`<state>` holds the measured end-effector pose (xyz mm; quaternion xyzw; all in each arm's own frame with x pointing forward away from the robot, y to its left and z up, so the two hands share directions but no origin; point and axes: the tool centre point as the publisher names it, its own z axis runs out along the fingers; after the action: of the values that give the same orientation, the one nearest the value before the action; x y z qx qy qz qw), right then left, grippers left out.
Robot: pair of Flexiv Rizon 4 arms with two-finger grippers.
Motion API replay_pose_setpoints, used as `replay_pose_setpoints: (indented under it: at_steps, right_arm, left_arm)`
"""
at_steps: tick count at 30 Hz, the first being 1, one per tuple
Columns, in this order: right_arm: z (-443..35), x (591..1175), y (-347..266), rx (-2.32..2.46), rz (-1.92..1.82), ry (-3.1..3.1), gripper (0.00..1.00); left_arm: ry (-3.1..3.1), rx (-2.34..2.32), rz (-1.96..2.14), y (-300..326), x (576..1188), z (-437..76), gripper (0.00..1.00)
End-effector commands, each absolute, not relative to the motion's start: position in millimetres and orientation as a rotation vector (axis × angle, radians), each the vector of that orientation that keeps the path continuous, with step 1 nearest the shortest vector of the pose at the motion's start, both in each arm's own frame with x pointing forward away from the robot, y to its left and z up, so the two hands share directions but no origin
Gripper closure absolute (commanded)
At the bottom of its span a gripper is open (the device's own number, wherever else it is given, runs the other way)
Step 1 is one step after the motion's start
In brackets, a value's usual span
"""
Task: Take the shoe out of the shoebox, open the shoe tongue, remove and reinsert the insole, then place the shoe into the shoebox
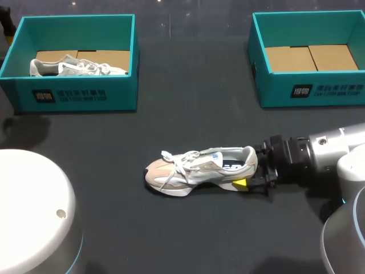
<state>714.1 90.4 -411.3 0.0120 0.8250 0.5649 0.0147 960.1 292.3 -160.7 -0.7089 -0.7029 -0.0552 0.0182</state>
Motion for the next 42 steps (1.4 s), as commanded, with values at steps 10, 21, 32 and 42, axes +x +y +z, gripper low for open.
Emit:
replay_pose_setpoints:
  at_steps: [10,21,32,42]
  right_arm:
    - [-412.8,716.1,89.4,0.039,1.752,2.572,1.00]
    - [-412.8,716.1,89.4,0.039,1.752,2.572,1.00]
    - [-412.8,716.1,89.4,0.039,1.752,2.572,1.00]
    - [-412.8,716.1,89.4,0.039,1.752,2.572,1.00]
  left_arm:
    - [-2.364,-1.954,-0.054,273.7,933.1,-151.0,0.00]
    - [-2.776,-1.243,-0.068,237.0,889.2,-144.3,0.00]
    - [-2.849,-0.959,0.232,191.4,848.7,-135.7,0.00]
    - [-2.809,-1.010,0.261,180.8,841.0,-134.7,0.00]
